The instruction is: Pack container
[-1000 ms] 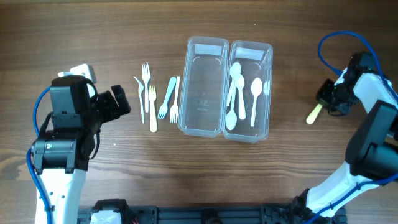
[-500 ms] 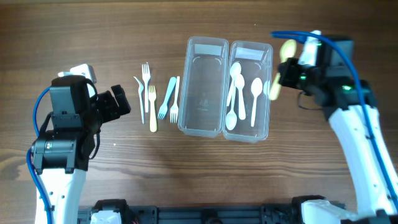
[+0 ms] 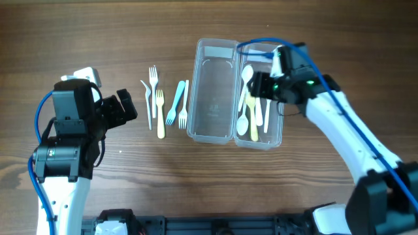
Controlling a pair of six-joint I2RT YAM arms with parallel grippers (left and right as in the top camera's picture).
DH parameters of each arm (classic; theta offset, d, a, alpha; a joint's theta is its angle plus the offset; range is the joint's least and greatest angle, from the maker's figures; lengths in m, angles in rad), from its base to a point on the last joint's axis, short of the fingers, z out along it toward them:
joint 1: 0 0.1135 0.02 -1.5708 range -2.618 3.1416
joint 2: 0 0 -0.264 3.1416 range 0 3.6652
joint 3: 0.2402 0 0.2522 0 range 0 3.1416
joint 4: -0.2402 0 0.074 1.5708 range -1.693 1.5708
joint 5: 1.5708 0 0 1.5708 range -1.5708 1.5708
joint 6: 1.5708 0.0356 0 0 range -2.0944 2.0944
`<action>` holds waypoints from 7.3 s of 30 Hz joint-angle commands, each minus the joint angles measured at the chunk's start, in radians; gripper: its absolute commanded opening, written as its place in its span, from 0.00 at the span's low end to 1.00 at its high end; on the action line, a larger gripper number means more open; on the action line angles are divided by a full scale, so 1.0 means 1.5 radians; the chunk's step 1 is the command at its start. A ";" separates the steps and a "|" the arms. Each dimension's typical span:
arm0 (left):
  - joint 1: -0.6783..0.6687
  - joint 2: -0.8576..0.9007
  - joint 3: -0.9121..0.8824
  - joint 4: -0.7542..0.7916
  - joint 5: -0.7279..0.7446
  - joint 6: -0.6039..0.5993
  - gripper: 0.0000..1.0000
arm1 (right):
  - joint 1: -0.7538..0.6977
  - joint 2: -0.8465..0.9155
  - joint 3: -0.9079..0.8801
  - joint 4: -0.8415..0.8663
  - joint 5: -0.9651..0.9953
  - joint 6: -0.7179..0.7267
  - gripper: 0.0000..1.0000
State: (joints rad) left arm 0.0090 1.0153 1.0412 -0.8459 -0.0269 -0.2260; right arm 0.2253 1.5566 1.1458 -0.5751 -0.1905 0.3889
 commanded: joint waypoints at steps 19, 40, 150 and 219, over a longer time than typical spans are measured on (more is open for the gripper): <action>-0.102 0.321 0.012 0.113 0.157 -0.069 0.04 | -0.412 -0.108 0.025 -0.101 0.058 -0.020 1.00; -0.321 0.437 0.013 0.182 0.136 -0.105 0.04 | -0.412 -0.108 0.025 -0.100 0.058 -0.013 1.00; -0.150 0.687 0.495 -0.232 -0.050 -0.076 0.44 | -0.410 -0.106 0.025 -0.100 0.058 -0.013 1.00; -0.434 0.725 0.483 -0.104 0.027 -0.172 0.20 | -0.410 -0.106 0.025 -0.100 0.058 -0.013 1.00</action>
State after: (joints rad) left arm -0.6388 2.0834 1.7710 -1.0126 0.0204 -0.4648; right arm -0.3916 1.3884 1.1790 -0.7261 -0.1219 0.3626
